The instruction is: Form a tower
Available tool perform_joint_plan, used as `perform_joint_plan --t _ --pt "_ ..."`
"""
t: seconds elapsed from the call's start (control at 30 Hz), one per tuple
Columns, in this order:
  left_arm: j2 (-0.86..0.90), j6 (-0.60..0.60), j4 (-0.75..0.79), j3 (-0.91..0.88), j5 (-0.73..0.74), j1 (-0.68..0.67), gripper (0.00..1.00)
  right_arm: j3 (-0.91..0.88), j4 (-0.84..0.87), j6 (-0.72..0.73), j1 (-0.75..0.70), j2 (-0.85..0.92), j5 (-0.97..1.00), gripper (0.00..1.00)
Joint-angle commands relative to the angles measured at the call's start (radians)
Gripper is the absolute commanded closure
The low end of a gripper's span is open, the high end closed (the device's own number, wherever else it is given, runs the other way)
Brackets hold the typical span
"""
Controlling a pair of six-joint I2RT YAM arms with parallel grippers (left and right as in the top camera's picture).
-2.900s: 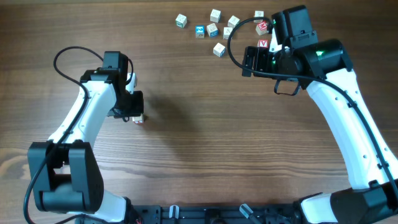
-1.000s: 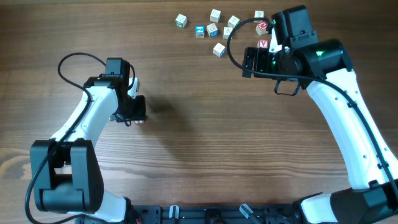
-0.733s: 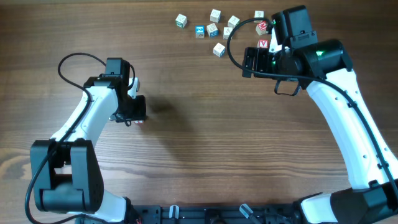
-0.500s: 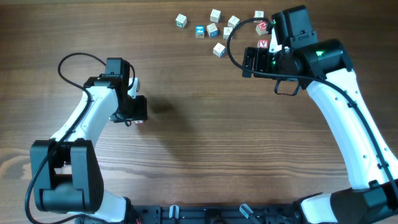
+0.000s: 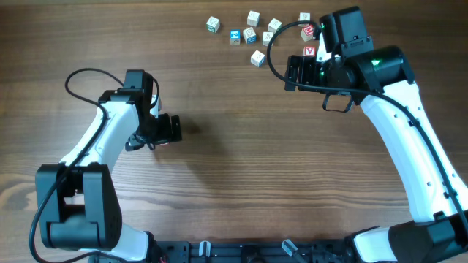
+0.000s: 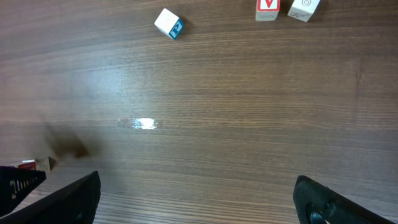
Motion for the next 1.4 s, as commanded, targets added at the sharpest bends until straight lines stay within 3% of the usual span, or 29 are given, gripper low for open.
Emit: perform_joint_plan --t 0.0,0.03,0.23,0.4,0.47,0.67,0.73,1.0,1.1,1.23,1.27,1.37 --pt "-0.014 -0.074 -0.002 -0.006 0.009 -0.002 0.2 -0.006 -0.002 -0.012 -0.002 -0.002 -0.012 0.0" --pt "-0.014 -0.074 -0.003 -0.006 0.009 -0.002 0.27 -0.006 -0.002 -0.012 -0.002 -0.002 -0.012 0.0" --pt "-0.014 -0.074 0.001 -0.006 0.008 -0.002 0.34 -0.006 -0.001 -0.012 -0.002 -0.002 -0.012 0.0" --pt "-0.014 -0.073 0.006 -0.006 0.008 -0.002 0.47 -0.006 -0.001 -0.012 -0.002 -0.002 -0.012 0.0" --pt "-0.014 -0.073 0.006 -0.006 0.008 -0.002 0.48 -0.006 -0.001 -0.012 -0.002 -0.002 -0.012 0.0" --pt "-0.014 -0.074 0.003 -0.005 0.008 -0.002 0.21 -0.006 -0.001 -0.013 -0.002 -0.002 -0.012 0.0" --pt "-0.021 -0.075 -0.021 0.01 0.009 -0.002 0.0 -0.006 0.0 -0.012 -0.002 -0.002 -0.012 0.0" --pt "-0.263 -0.261 -0.065 0.098 0.01 -0.002 0.0 -0.006 0.002 -0.013 -0.002 -0.002 -0.011 0.0" --pt "-0.341 -0.261 -0.049 0.098 0.027 -0.002 0.0 -0.006 -0.001 -0.013 -0.002 -0.002 -0.012 0.0" --pt "-0.331 -0.279 -0.055 0.098 0.014 -0.002 0.0 -0.006 -0.006 -0.014 -0.002 -0.002 -0.011 0.0" --pt "-0.307 -0.378 -0.08 0.098 -0.046 -0.002 0.0 -0.006 -0.006 -0.014 -0.002 -0.002 -0.011 0.0" --pt "-0.261 -0.484 -0.124 0.098 -0.06 -0.002 0.0 -0.006 -0.006 -0.013 -0.002 -0.002 -0.012 0.0"
